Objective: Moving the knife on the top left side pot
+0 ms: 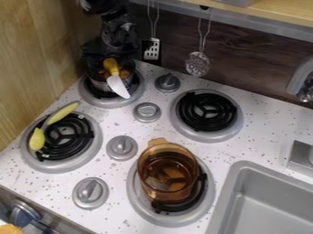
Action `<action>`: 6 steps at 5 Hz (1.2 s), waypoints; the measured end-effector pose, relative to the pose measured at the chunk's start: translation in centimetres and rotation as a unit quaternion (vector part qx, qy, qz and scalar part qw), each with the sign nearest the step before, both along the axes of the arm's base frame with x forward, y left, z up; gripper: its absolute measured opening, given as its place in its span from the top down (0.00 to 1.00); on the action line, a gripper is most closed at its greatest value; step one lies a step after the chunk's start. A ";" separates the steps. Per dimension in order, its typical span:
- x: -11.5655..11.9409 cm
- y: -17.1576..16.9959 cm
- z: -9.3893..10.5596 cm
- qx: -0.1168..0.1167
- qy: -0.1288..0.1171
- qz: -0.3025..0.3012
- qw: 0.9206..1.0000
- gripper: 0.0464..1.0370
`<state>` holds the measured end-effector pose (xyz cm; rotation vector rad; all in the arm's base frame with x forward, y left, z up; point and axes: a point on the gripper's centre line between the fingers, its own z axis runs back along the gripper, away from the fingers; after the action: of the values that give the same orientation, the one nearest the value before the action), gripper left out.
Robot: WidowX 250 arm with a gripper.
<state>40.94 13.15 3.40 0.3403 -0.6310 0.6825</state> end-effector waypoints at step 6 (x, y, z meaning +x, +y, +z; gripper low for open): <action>-9.1 -8.9 1.9 -0.040 0.070 -0.028 0.996 0.04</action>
<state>31.82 4.23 5.33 0.2931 -0.4774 0.6230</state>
